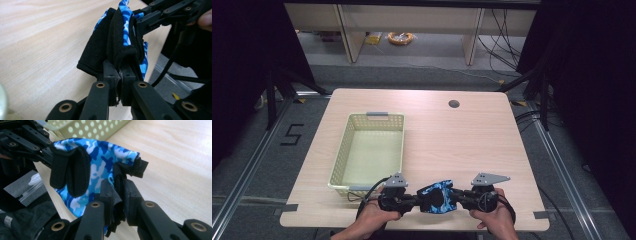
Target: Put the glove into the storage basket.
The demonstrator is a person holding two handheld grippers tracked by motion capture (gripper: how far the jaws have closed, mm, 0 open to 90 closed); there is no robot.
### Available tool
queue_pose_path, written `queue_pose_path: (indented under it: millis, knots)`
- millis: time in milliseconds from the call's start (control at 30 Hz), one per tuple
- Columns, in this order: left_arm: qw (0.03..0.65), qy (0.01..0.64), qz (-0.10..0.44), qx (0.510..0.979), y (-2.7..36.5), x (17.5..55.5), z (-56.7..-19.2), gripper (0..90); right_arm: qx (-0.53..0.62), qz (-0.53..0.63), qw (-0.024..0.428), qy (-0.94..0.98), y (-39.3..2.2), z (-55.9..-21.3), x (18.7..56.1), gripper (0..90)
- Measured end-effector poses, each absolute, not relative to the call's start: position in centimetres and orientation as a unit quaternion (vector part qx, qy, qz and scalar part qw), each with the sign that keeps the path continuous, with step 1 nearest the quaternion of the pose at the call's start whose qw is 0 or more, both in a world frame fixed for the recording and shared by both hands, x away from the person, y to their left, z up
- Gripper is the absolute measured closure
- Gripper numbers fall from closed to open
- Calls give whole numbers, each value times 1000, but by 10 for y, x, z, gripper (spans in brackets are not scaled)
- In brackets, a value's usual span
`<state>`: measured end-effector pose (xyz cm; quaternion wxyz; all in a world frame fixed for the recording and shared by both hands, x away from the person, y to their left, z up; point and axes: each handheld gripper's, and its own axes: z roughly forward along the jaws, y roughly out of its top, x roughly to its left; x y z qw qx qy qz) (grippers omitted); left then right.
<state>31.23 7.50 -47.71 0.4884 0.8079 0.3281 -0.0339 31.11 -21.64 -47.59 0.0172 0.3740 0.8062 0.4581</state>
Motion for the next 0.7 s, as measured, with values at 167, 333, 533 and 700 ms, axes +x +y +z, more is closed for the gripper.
queue_pose_path:
  millis: [167, 333, 533, 700]
  knots:
    - [497, 321, -33, 806, 81, 308, -464, 863, 365, 459, 27, 810, -210, -458, 301, 803]
    - [498, 319, -24, 806, 92, 309, -452, 863, 363, 471, 30, 803, -203, -448, 297, 802]
    - [497, 313, -13, 809, 104, 314, -436, 861, 346, 486, 43, 801, -192, -433, 299, 803]
    - [495, 317, -3, 809, 117, 318, -421, 861, 332, 492, 46, 804, -183, -421, 303, 802]
